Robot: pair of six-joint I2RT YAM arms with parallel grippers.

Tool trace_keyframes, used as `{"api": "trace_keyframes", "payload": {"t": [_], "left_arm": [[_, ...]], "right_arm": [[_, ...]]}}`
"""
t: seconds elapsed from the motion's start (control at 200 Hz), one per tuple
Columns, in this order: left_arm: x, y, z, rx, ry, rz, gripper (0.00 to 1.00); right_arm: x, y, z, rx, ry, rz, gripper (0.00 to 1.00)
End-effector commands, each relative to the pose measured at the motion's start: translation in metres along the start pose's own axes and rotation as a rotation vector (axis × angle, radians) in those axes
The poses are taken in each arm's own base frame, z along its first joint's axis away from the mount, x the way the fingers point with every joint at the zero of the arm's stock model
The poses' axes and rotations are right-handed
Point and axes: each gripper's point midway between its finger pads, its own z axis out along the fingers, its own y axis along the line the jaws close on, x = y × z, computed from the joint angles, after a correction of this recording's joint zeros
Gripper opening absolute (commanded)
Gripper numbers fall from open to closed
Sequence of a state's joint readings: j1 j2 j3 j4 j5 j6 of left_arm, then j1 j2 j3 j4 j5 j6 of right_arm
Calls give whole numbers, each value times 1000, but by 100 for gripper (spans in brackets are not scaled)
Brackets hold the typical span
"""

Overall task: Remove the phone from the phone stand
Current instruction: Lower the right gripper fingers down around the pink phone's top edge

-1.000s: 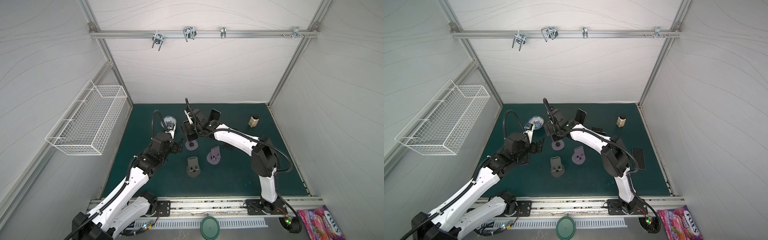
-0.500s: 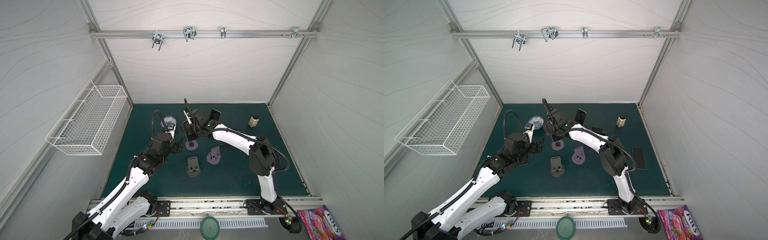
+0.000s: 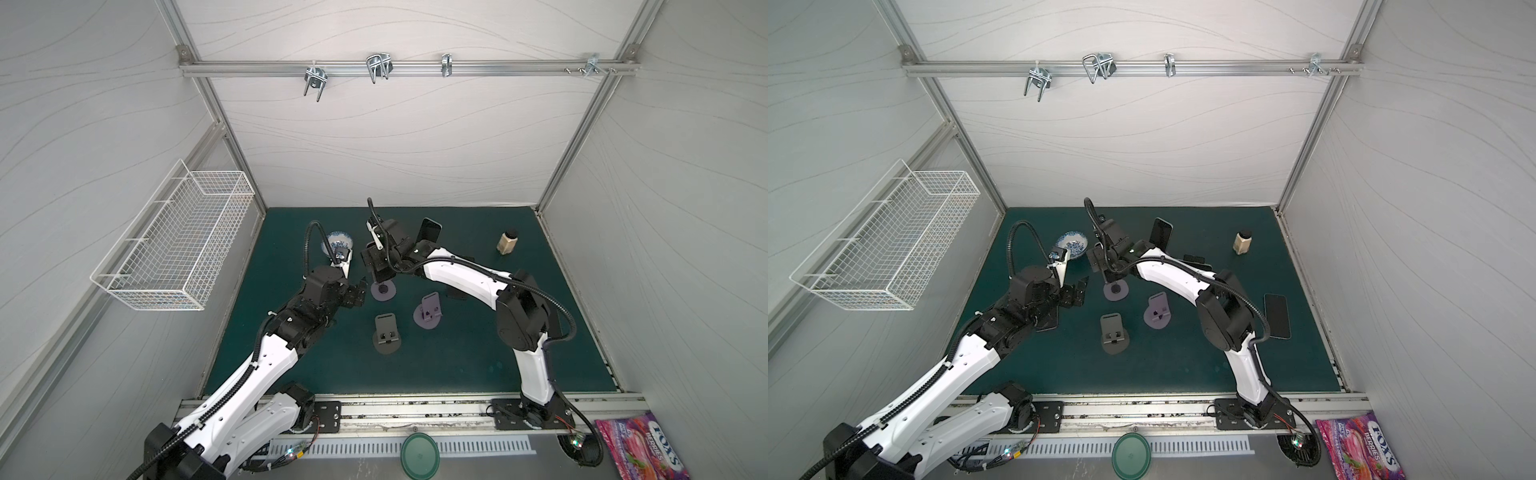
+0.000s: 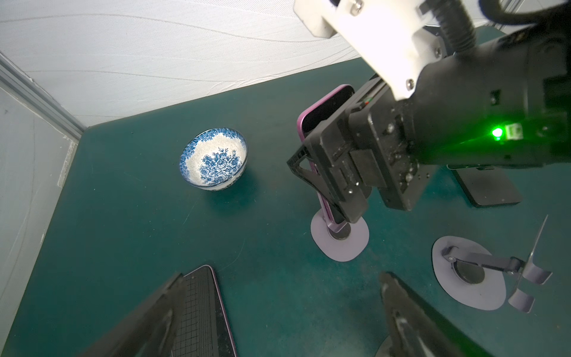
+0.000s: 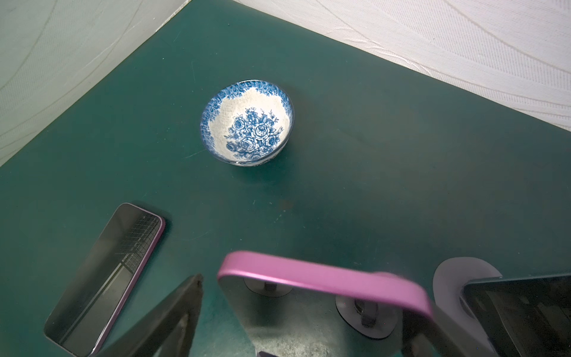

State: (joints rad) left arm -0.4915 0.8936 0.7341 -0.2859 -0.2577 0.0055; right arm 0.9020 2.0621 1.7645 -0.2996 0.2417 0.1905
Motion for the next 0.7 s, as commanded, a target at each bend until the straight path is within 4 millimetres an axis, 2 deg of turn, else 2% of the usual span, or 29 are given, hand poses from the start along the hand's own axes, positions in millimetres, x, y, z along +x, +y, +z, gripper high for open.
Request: {"api": "trace_keyframes", "payload": {"t": [0.0, 0.695], "left_arm": [[-14, 1, -4, -9, -56, 2, 98], [-14, 2, -5, -16, -58, 8, 99]], "right_arm": [[-2, 3, 5, -10, 1, -8, 94], [1, -1, 8, -17, 5, 20, 89]]}}
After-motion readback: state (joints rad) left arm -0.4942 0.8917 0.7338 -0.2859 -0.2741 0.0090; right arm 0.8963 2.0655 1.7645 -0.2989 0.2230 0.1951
